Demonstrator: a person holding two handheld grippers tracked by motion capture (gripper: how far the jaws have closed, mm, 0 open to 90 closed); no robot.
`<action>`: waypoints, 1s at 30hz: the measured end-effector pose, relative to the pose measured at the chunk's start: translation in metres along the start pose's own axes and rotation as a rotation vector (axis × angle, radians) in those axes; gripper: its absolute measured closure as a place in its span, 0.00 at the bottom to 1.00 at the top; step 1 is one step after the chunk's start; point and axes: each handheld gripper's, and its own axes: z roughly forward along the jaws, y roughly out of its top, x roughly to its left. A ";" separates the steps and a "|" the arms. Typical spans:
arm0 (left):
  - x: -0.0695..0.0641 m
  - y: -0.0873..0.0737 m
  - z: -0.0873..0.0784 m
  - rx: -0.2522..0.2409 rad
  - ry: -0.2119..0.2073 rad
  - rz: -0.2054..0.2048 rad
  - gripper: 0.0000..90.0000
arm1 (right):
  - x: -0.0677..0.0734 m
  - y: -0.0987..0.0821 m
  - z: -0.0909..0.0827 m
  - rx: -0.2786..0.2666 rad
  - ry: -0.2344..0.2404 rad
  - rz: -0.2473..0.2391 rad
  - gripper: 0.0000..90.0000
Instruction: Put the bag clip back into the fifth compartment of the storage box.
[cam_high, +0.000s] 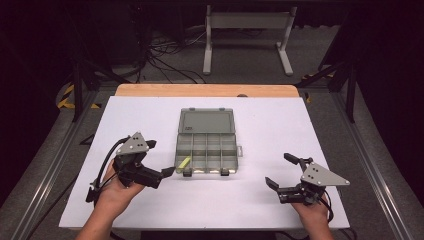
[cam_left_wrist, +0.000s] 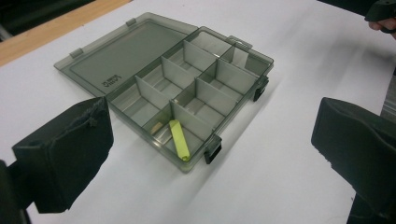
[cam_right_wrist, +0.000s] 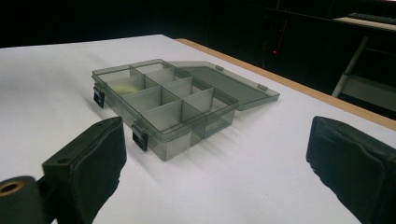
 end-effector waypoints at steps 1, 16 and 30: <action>0.000 -0.002 -0.002 -0.009 0.000 -0.003 0.00 | 0.000 0.000 0.000 -0.002 0.001 0.001 0.06; 0.015 -0.042 -0.030 -0.223 -0.039 -0.016 0.00 | 0.000 0.000 0.000 -0.005 0.000 0.003 0.06; 0.023 -0.080 -0.038 -0.353 -0.022 -0.006 0.00 | -0.002 -0.002 -0.001 -0.035 0.002 0.040 0.01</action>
